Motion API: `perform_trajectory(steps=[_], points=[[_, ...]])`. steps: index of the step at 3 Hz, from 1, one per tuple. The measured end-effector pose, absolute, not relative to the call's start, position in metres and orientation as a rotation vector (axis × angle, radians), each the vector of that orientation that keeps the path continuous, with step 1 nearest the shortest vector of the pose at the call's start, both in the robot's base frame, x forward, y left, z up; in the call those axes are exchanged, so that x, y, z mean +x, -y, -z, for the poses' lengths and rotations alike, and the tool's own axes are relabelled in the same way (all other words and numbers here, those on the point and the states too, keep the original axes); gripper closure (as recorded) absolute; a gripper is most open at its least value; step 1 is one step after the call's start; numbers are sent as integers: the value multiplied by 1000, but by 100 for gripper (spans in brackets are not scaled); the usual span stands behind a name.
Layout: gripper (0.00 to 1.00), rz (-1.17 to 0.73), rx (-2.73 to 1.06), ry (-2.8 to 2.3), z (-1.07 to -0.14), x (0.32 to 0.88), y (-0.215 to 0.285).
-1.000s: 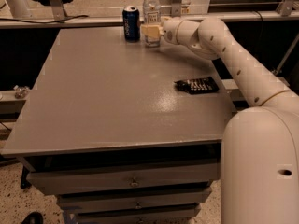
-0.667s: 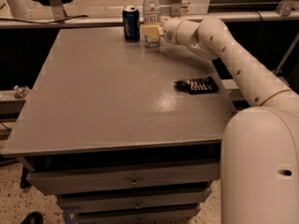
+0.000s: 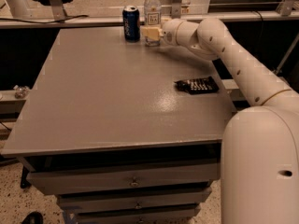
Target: Move blue plastic bottle near pepsi can
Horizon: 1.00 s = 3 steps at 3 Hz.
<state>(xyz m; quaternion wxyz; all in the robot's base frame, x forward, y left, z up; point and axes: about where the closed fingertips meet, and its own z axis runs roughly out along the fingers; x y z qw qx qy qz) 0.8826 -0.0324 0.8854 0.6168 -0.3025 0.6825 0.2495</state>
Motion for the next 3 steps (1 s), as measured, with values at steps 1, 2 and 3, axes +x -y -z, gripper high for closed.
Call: perform_trajectory(steps=[1,2,3], points=[[0,-570,-697,-1574,-886,882,34],[0,-561,-706,-1574,-891,878,40],[0,-533,-723,-1578,-903,863,65]])
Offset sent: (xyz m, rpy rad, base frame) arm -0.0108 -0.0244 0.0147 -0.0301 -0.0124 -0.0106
